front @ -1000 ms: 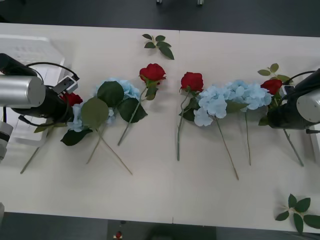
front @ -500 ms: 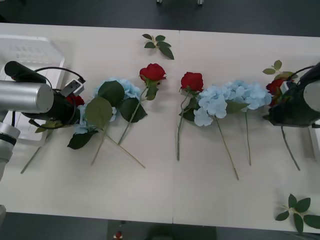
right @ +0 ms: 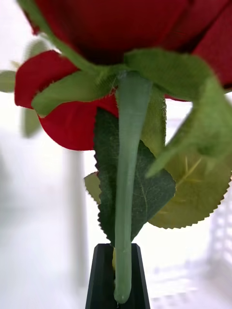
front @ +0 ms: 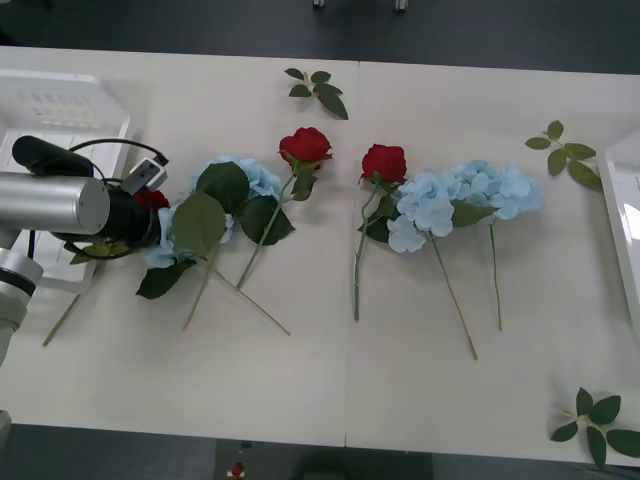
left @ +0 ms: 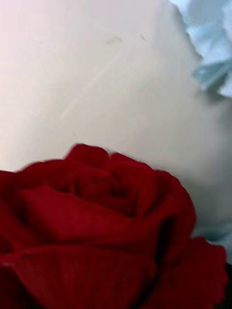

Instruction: Put the red flowers into the right box and the blue flowers into the left box

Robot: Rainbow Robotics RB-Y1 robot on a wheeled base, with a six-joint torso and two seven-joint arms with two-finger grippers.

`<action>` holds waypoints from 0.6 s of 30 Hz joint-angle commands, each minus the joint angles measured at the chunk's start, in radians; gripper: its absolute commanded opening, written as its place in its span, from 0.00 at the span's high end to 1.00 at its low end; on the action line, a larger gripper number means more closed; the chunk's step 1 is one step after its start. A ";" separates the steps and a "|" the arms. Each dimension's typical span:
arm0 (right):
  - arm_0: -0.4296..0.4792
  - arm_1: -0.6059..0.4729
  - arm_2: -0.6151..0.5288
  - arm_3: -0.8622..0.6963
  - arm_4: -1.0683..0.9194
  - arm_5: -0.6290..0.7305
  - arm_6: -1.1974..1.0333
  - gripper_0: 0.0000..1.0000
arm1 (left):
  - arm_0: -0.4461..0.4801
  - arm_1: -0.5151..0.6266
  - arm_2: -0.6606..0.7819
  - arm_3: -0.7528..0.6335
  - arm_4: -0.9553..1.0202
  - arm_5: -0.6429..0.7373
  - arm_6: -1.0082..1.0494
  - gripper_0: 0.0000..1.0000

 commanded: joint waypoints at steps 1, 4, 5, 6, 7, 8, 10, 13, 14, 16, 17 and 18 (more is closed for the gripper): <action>-0.010 0.013 -0.002 0.139 0.046 -0.055 0.129 1.00 | -0.038 0.028 -0.019 0.072 0.001 -0.116 0.023 0.00; -0.010 0.022 -0.002 0.205 0.076 -0.090 0.172 1.00 | -0.036 0.027 -0.023 0.078 0.001 -0.133 0.024 0.00; -0.010 0.025 -0.002 0.226 0.080 -0.101 0.184 1.00 | -0.038 0.028 -0.023 0.078 0.001 -0.133 0.024 0.00; -0.010 0.028 -0.002 0.240 0.082 -0.105 0.192 1.00 | -0.036 0.027 -0.023 0.078 0.001 -0.133 0.024 0.00; -0.010 0.037 -0.002 0.282 0.092 -0.116 0.219 0.99 | -0.038 0.027 -0.023 0.078 0.001 -0.133 0.024 0.00; -0.010 0.045 -0.002 0.312 0.099 -0.122 0.238 0.98 | -0.036 0.027 -0.023 0.078 0.001 -0.133 0.026 0.00; -0.010 0.068 -0.003 0.381 0.102 -0.137 0.284 0.96 | -0.036 0.028 -0.022 0.078 -0.005 -0.133 0.026 0.00; -0.008 0.093 -0.002 0.458 0.097 -0.176 0.343 0.94 | -0.036 0.036 -0.022 0.078 -0.013 -0.116 0.023 0.00; -0.008 0.105 -0.003 0.486 0.100 -0.191 0.365 0.93 | -0.039 0.040 -0.020 0.078 -0.011 -0.097 0.021 0.00; -0.007 0.116 -0.002 0.522 0.103 -0.203 0.388 0.89 | -0.045 0.047 -0.005 0.075 -0.003 -0.042 0.010 0.00; -0.007 0.119 -0.002 0.535 0.102 -0.205 0.397 0.86 | -0.048 0.047 0.007 0.070 -0.003 -0.013 -0.003 0.00; -0.007 0.120 -0.002 0.545 0.100 -0.205 0.402 0.81 | -0.053 0.047 0.023 0.069 -0.002 0.013 -0.022 0.00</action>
